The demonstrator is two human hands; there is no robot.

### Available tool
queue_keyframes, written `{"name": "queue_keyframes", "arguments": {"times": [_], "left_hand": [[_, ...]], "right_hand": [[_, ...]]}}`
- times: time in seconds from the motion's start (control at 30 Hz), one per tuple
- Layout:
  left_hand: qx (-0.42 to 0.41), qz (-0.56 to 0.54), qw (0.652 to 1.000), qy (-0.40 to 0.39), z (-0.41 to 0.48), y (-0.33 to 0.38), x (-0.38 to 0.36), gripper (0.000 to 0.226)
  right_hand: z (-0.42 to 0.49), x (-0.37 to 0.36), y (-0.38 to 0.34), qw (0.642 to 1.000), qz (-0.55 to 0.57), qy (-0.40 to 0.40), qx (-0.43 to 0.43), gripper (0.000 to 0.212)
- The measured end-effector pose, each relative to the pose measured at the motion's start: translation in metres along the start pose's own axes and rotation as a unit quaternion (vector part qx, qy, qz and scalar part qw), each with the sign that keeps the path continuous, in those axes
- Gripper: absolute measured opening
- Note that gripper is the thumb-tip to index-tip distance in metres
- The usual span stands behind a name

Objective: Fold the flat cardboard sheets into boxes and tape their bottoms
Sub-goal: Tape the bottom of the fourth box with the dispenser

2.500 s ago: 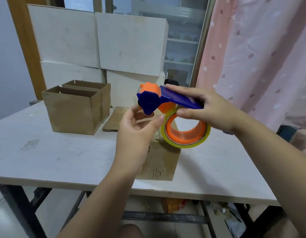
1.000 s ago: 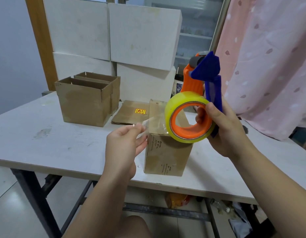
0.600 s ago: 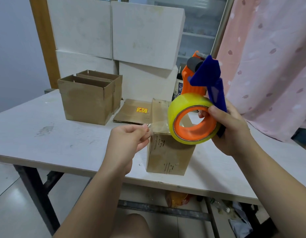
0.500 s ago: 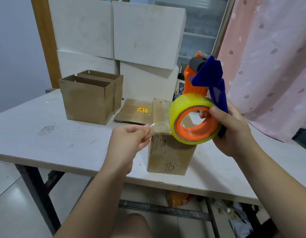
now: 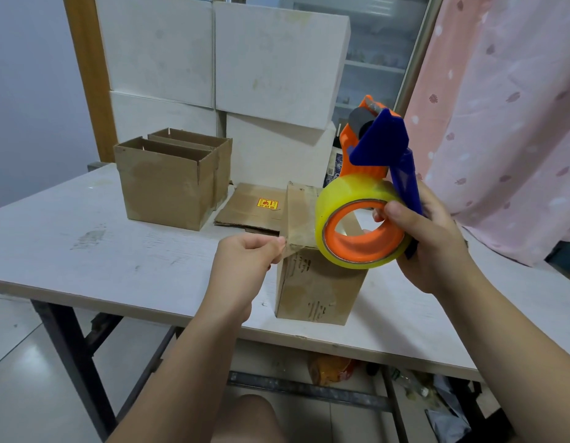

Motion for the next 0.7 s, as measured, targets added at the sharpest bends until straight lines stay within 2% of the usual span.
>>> {"name": "queue_keyframes", "arguments": {"times": [0.1,0.27,0.4,0.47,0.53,0.6,0.7], "left_hand": [[0.011,-0.007,1.000,-0.006,0.000,-0.002,-0.001,0.007],[0.050,-0.012,0.999,0.005,-0.003,-0.016,-0.011,0.014],[0.062,0.046,0.996,0.038,-0.007,-0.026,-0.021,0.007],[0.075,0.050,0.994,0.062,-0.008,-0.031,-0.020,0.023],[0.000,0.082,0.991,0.106,-0.015,-0.031,-0.016,0.030],[-0.125,0.080,0.980,0.132,-0.027,-0.026,-0.015,0.029],[-0.218,0.068,0.971,0.065,-0.044,-0.024,-0.024,0.038]], "right_hand": [[0.000,0.001,0.001,1.000,0.001,0.009,0.002,0.049],[-0.001,0.000,0.002,1.000,-0.003,0.013,0.000,0.054],[-0.001,-0.002,0.002,1.000,-0.003,0.021,-0.005,0.062],[-0.001,-0.003,0.002,1.000,-0.004,0.026,-0.010,0.068],[-0.002,-0.004,0.002,0.999,-0.001,0.030,-0.012,0.069],[-0.001,-0.005,0.002,0.999,-0.001,0.033,-0.013,0.066],[-0.001,-0.005,0.002,0.999,-0.003,0.034,-0.015,0.063]]}}
Point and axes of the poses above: each hand's wrist, its own z-axis towards the middle knuckle, its own x-axis out of the back of the hand, y = z × x, the point moved 2 cm from there along z, towards the middle knuckle, and after that the axes turned 9 degrees about -x, right-handed, at the moved point
